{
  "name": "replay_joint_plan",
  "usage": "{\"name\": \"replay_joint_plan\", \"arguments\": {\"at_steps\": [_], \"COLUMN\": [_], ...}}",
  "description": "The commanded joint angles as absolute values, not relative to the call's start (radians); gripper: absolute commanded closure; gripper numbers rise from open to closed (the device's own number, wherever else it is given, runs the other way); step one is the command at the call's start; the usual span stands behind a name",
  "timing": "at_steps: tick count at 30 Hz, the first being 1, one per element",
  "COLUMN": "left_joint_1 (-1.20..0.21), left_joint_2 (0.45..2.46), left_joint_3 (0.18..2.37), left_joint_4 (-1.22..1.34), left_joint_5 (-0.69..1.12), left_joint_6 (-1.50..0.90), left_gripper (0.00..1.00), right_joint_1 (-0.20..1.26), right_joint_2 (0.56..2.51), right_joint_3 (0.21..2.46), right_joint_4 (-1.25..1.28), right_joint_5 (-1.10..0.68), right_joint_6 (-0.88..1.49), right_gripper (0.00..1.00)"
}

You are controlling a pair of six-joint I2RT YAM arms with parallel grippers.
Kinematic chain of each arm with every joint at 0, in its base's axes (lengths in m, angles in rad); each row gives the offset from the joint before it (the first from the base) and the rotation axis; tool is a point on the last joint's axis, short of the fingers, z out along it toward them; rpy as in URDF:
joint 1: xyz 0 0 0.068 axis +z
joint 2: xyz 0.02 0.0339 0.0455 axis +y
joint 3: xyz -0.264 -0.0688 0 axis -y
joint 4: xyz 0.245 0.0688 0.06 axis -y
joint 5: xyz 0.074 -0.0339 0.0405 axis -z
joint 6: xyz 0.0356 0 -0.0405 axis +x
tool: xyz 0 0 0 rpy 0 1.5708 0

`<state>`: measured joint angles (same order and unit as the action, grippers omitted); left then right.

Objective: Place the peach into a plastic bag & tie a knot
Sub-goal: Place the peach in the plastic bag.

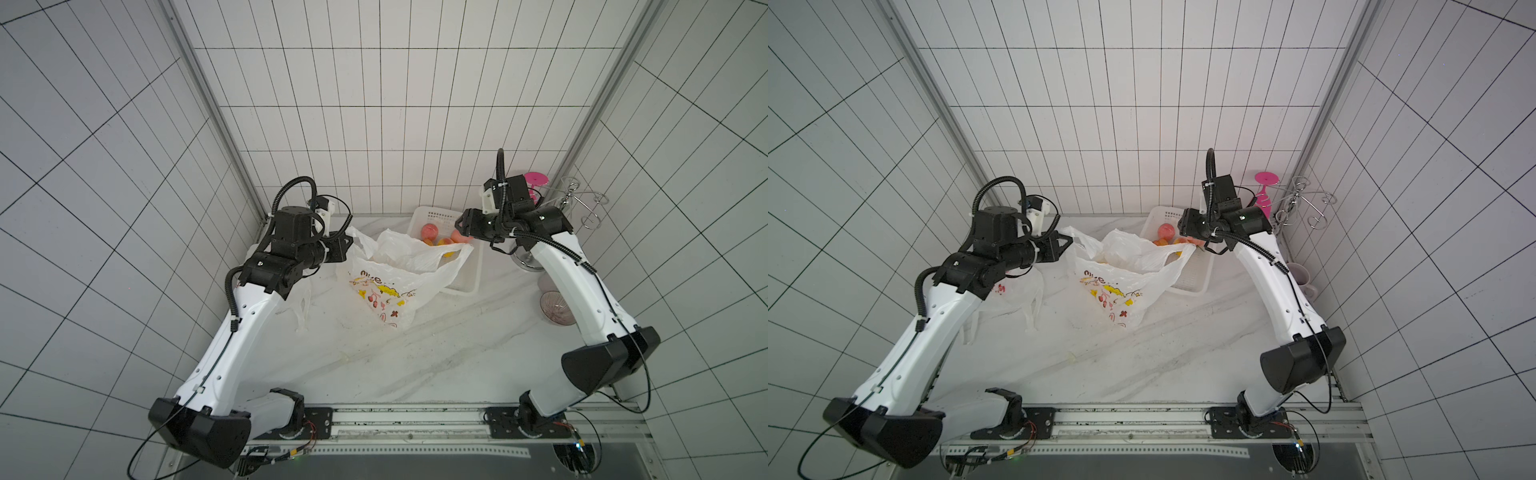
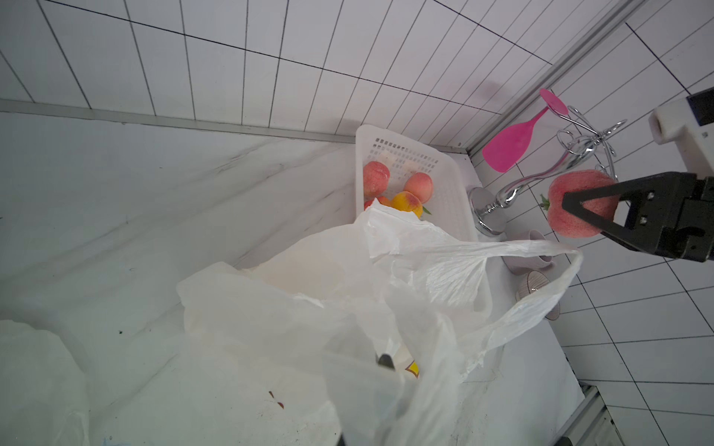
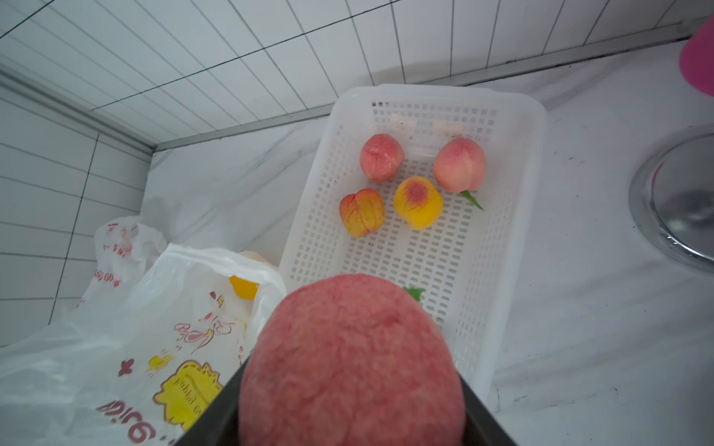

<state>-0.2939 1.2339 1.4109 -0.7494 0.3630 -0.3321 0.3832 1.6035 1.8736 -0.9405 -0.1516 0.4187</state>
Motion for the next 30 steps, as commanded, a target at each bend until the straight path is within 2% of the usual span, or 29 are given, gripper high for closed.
{"name": "replay_joint_plan", "arguments": {"at_steps": [1, 7, 15, 22, 30], "left_joint_1": [-0.323, -0.334, -0.336, -0.345, -0.348], "left_joint_2": [1.244, 1.231, 1.185, 1.151, 1.132], "left_joint_3": [1.46, 1.447, 1.376, 1.312, 1.3], "left_joint_4": [-0.694, -0.668, -0.693, -0.677, -0.687], "left_joint_5": [0.422, 0.467, 0.477, 0.485, 0.474], "left_joint_6": [-0.303, -0.301, -0.261, -0.232, -0.218], "left_gripper": [1.0, 1.0, 1.0, 1.0, 1.0], "right_joint_1": [0.524, 0.609, 0.578, 0.571, 0.683], "right_joint_2": [1.644, 1.721, 1.784, 1.841, 1.82], "right_joint_3": [1.942, 1.83, 1.848, 1.962, 1.738], "right_joint_4": [-1.045, -0.857, -0.819, -0.876, -0.811], "right_joint_5": [-0.329, -0.55, -0.654, -0.647, -0.575], "right_joint_6": [0.392, 0.512, 0.533, 0.543, 0.574], "right_gripper": [0.63, 0.64, 0.66, 0.69, 0.72]}}
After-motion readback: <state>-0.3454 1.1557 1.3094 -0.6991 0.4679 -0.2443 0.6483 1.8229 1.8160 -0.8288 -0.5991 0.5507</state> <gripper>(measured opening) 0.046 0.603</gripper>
